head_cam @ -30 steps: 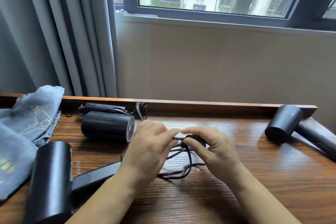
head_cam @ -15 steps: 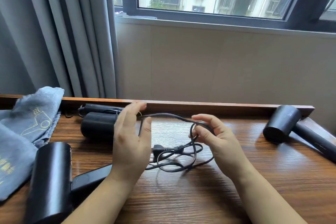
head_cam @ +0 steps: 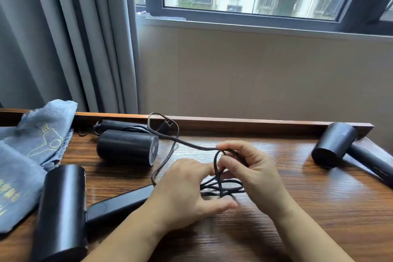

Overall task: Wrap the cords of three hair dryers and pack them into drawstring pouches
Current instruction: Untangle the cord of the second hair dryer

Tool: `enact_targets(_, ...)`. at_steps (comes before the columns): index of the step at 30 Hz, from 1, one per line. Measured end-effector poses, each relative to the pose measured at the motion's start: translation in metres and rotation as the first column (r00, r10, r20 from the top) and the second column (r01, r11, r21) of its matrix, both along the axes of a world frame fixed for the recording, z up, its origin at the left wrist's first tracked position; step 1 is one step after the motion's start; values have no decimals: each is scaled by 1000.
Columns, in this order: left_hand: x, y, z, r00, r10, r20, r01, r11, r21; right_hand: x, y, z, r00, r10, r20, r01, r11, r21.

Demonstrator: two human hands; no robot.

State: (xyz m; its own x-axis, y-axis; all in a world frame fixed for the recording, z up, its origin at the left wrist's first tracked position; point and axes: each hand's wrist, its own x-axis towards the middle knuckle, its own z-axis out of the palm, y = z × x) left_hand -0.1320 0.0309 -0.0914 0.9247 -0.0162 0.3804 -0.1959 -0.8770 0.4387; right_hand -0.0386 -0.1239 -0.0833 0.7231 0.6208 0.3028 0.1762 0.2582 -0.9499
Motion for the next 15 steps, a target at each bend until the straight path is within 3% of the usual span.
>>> enact_targets(5, -1, -2, -4, 999, 10, -42, -16, 990, -140, 3, -1, 0, 999, 10, -45, -9, 999, 42)
enact_targets(9, 1, 1, -3, 995, 5, -101, -39, 939, -341, 12, 1, -7, 970, -201, 140, 206, 978, -24)
enact_targets(12, 2, 2, 1, 996, -7, -86, -39, 856, -515, 13, -1, -10, 774, -405, 486, 477, 878, -27)
enact_targets(15, 2, 3, 3, 996, 44, -76, -82, 790, -608, 5, -4, -2, 632, -502, 590, 571, 817, 85)
